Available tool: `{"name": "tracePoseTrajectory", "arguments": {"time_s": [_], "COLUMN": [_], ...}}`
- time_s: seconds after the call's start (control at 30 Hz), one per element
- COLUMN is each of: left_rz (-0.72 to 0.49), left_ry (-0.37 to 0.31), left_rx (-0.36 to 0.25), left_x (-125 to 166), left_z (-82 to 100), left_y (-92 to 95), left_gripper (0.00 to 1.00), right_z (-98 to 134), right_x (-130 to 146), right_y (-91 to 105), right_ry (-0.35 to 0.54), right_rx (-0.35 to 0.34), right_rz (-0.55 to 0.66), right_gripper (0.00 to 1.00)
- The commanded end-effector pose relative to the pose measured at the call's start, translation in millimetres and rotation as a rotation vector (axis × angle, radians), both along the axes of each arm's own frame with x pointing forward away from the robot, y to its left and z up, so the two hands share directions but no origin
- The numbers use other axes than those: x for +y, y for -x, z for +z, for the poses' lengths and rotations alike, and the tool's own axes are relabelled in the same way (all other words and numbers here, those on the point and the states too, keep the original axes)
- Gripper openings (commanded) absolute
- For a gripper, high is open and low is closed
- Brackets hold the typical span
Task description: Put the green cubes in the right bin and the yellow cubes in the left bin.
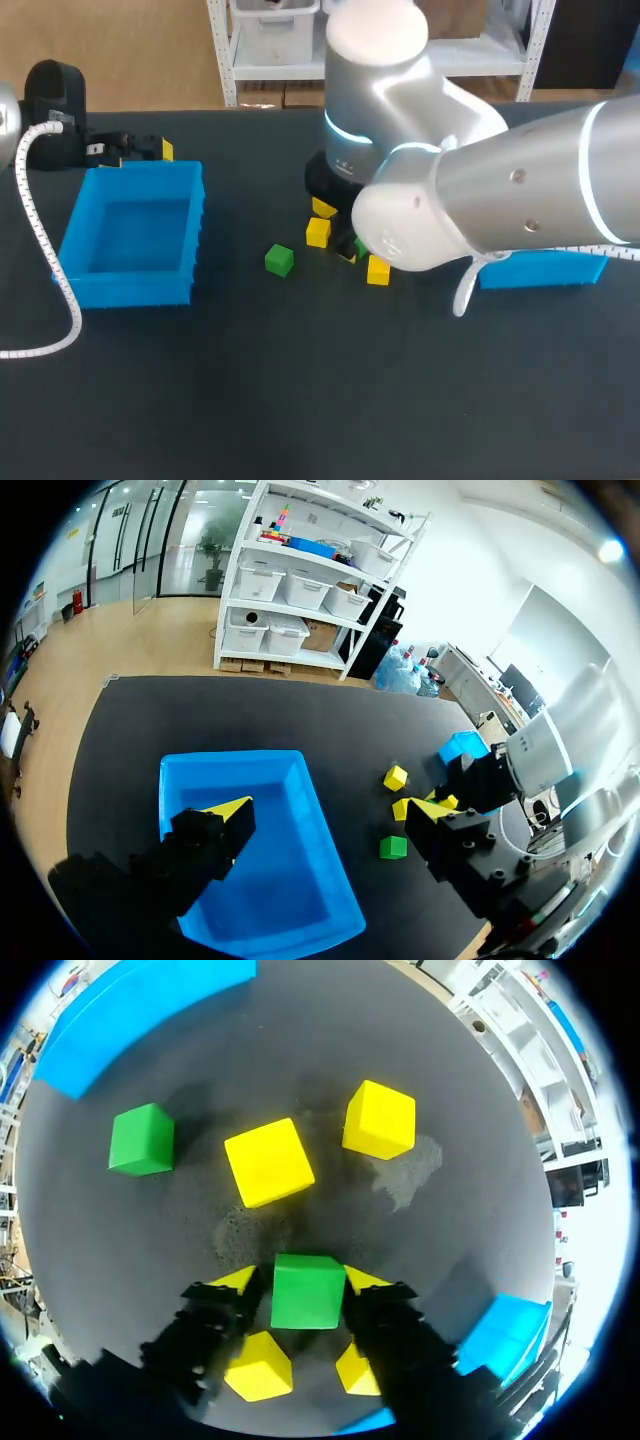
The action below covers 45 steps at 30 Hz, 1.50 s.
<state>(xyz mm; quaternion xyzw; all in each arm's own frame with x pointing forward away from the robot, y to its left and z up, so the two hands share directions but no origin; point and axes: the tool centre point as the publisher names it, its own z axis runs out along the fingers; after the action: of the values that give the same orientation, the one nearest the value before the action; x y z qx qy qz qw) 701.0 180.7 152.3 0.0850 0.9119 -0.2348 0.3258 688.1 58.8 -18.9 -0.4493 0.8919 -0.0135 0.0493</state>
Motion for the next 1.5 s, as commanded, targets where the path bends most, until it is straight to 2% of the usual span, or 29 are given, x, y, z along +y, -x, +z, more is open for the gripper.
{"name": "tracePoseTrajectory", "arguments": {"time_s": [0.03,0.27,0.53,0.73,0.9,1.03,1.5], "left_rz": [-0.006,-0.006,-0.006,-0.006,-0.006,-0.006,-0.006], "left_ry": [0.008,0.008,0.008,0.008,0.008,0.008,0.008], "left_rx": [-0.006,-0.006,-0.006,-0.006,-0.006,-0.006,-0.006], "left_x": [2,2,2,2,2,2,2], "left_z": [-1.5,-1.5,-1.5,-1.5,-1.5,-1.5,-1.5], "left_y": [0.2,0.2,0.2,0.2,0.2,0.2,0.2], "left_gripper": [1.0,1.0,1.0,1.0,1.0,1.0,1.0], "right_z": [-4,7,42,75,98,107,102], "right_x": [0,-7,-22,-44,-72,-98,-197], "right_y": [-1.4,-10.2,-25.3,-38.0,-47.1,-51.9,-58.3], "right_ry": [0.01,0.007,-0.018,-0.049,-0.048,-0.045,0.013], "right_rx": [-0.012,-0.041,-0.102,-0.158,-0.2,-0.221,-0.23], "right_rz": [-0.007,-0.03,-0.064,-0.117,-0.183,-0.24,-0.481], "right_gripper": [0.0,0.0,0.0,0.0,0.0,0.0,0.0]}}
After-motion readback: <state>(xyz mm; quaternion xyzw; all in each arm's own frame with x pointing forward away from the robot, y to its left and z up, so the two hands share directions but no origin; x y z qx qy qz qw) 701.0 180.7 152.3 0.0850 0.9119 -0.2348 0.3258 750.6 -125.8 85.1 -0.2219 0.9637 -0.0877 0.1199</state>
